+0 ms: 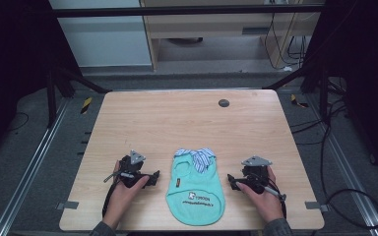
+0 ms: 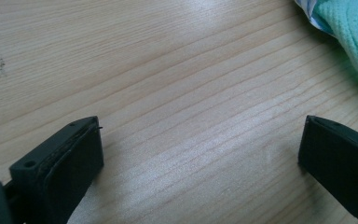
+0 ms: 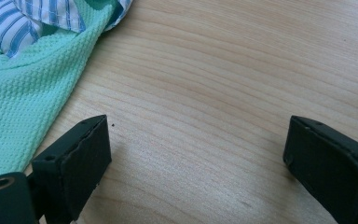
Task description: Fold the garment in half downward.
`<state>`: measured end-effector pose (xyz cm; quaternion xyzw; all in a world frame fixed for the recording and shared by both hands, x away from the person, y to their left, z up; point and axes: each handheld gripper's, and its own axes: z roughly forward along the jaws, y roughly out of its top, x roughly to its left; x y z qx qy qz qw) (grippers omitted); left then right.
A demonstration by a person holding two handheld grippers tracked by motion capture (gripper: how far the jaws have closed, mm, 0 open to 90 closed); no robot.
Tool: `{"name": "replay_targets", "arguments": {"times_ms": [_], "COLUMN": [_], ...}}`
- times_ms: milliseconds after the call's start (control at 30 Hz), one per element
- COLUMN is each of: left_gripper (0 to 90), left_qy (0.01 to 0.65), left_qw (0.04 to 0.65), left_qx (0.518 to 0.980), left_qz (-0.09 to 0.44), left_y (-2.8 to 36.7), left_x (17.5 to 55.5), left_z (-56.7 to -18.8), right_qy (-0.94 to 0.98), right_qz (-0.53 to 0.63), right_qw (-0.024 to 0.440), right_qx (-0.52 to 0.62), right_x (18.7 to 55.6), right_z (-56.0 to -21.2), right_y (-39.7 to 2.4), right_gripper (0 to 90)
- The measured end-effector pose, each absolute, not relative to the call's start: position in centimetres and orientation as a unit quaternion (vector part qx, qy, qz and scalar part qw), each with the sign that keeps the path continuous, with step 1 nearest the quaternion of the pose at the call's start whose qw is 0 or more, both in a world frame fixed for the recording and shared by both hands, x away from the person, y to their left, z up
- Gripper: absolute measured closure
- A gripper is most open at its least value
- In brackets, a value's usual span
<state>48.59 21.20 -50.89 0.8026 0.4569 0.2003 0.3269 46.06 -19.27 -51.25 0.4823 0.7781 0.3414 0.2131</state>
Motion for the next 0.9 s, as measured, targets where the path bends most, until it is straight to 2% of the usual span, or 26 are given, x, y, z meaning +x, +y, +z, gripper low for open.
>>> {"name": "replay_targets", "arguments": {"times_ms": [167, 200, 233, 433, 533, 567, 667, 700, 733, 767, 800, 833, 867, 900], "left_gripper": [3.0, 5.0, 5.5, 7.8, 10.0, 12.0, 13.3, 14.3, 18.8, 20.7, 24.2, 24.2, 28.2, 28.2], "left_qy": [0.449, 0.448, 0.446, 0.419, 0.407, 0.404, 0.394, 0.386, 0.38, 0.38, 0.377, 0.374, 0.371, 0.365], "left_qw": [0.327, 0.334, 0.341, 0.345, 0.35, 0.349, 0.339, 0.334, 0.332, 0.332, 0.331, 0.33, 0.329, 0.328], "left_qx": [0.808, 0.808, 0.806, 0.822, 0.832, 0.833, 0.841, 0.846, 0.85, 0.85, 0.852, 0.853, 0.854, 0.858], "left_qz": [0.194, 0.19, 0.186, 0.171, 0.142, 0.146, 0.152, 0.153, 0.152, 0.152, 0.151, 0.152, 0.154, 0.154], "left_y": [21.0, 20.9, 20.6, 19.5, 18.9, 18.6, 17.9, 17.5, 16.8, 16.8, 16.5, 16.1, 15.7, 15.4], "left_x": [48.6, 48.7, 48.8, 51.3, 53.9, 54.4, 55.0, 55.3, 55.8, 55.8, 56.1, 56.3, 56.5, 56.6], "left_z": [-50.6, -50.5, -50.3, -47.9, -45.8, -45.4, -44.7, -44.5, -44.2, -44.2, -44.1, -43.9, -43.8, -43.7], "right_qy": [0.776, 0.775, 0.77, 0.797, 0.826, 0.831, 0.835, 0.837, 0.844, 0.844, 0.849, 0.849, 0.857, 0.857], "right_qz": [0.341, 0.341, 0.346, 0.334, 0.313, 0.306, 0.303, 0.303, 0.309, 0.309, 0.308, 0.308, 0.306, 0.306], "right_qw": [0.215, 0.217, 0.218, 0.208, 0.185, 0.18, 0.177, 0.172, 0.156, 0.156, 0.15, 0.15, 0.147, 0.147], "right_qx": [0.485, 0.487, 0.49, 0.458, 0.432, 0.429, 0.423, 0.422, 0.411, 0.411, 0.402, 0.402, 0.388, 0.388], "right_x": [46.0, 46.0, 46.0, 47.6, 49.7, 50.2, 51.2, 51.8, 52.8, 52.8, 53.6, 53.6, 54.4, 54.4], "right_z": [-51.2, -51.2, -51.1, -49.0, -47.6, -47.4, -46.7, -46.4, -45.9, -45.9, -45.4, -45.4, -45.0, -45.0], "right_y": [-19.2, -19.2, -19.1, -18.1, -17.0, -16.8, -16.3, -16.2, -15.7, -15.7, -15.0, -15.0, -14.3, -14.3], "right_gripper": [8.7, 11.6, 19.0, 26.6, 36.0, 40.1, 45.0, 50.2, 56.9, 56.9, 65.4, 65.4, 71.6, 71.6]}}
